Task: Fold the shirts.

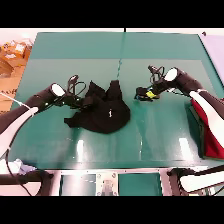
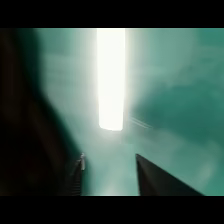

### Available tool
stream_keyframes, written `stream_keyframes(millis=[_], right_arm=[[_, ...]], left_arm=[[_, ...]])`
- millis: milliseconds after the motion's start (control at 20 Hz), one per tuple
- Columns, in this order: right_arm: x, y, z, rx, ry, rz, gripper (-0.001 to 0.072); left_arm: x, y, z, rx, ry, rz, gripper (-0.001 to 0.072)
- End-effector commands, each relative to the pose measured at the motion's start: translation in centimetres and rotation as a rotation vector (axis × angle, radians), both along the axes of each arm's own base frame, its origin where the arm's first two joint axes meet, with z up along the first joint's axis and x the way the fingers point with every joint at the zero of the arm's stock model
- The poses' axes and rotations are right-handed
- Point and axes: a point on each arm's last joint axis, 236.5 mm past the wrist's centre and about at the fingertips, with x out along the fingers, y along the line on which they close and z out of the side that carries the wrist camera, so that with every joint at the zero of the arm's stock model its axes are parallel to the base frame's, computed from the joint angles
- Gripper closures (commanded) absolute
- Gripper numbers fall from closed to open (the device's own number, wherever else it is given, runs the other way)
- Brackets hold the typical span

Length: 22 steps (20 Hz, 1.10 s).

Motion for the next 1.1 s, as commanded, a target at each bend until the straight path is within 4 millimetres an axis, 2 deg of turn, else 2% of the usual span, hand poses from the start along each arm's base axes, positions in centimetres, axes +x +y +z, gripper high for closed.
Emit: stream_keyframes(millis=[0, 100, 250, 500, 650, 700, 750, 900, 950, 1050], right_arm=[[2.9, 4.2, 0.6, 0.194, -0.03, 0.006, 0.0269], [5.0, 5.7, 0.8, 0.263, -0.045, -0.008, 0.0204], [8.0, 7.8, 0.1, 0.348, -0.042, -0.035, 0.0206], [9.6, 10.7, -2.6, 0.368, 0.0, -0.046, 0.023], [10.9, 11.8, -3.0, 0.358, -0.056, -0.069, 0.0434], [11.3, 11.9, -3.0, 0.358, -0.071, -0.079, 0.0566], [11.7, 11.7, -2.8, 0.358, -0.082, -0.084, 0.0694], [12.9, 9.8, -0.5, 0.372, -0.113, -0.091, 0.0697], [13.3, 8.4, 0.8, 0.366, -0.134, -0.091, 0.0698], [14.2, 4.1, 3.7, 0.291, -0.201, -0.098, 0.0698]], left_arm=[[-0.7, -0.7, -0.2, -0.027, 0.009, -0.077, 0.0686], [-1.1, 0.0, 0.2, 0.009, 0.016, -0.135, 0.0686], [-1.2, 0.5, 0.5, 0.017, 0.026, -0.15, 0.0685], [-1.7, 0.5, 0.4, 0.019, 0.039, -0.172, 0.0685], [-1.7, 0.5, 0.4, 0.02, 0.036, -0.177, 0.0685], [-1.7, 0.5, 0.5, 0.02, 0.036, -0.18, 0.0686], [-1.8, 0.6, 0.7, 0.028, 0.035, -0.191, 0.0686], [-1.4, 2.3, 2.6, 0.124, 0.002, -0.232, 0.0686], [-0.9, 3.6, 3.8, 0.179, -0.019, -0.228, 0.0686], [0.1, 6.2, 6.8, 0.249, -0.065, -0.191, 0.0686]])
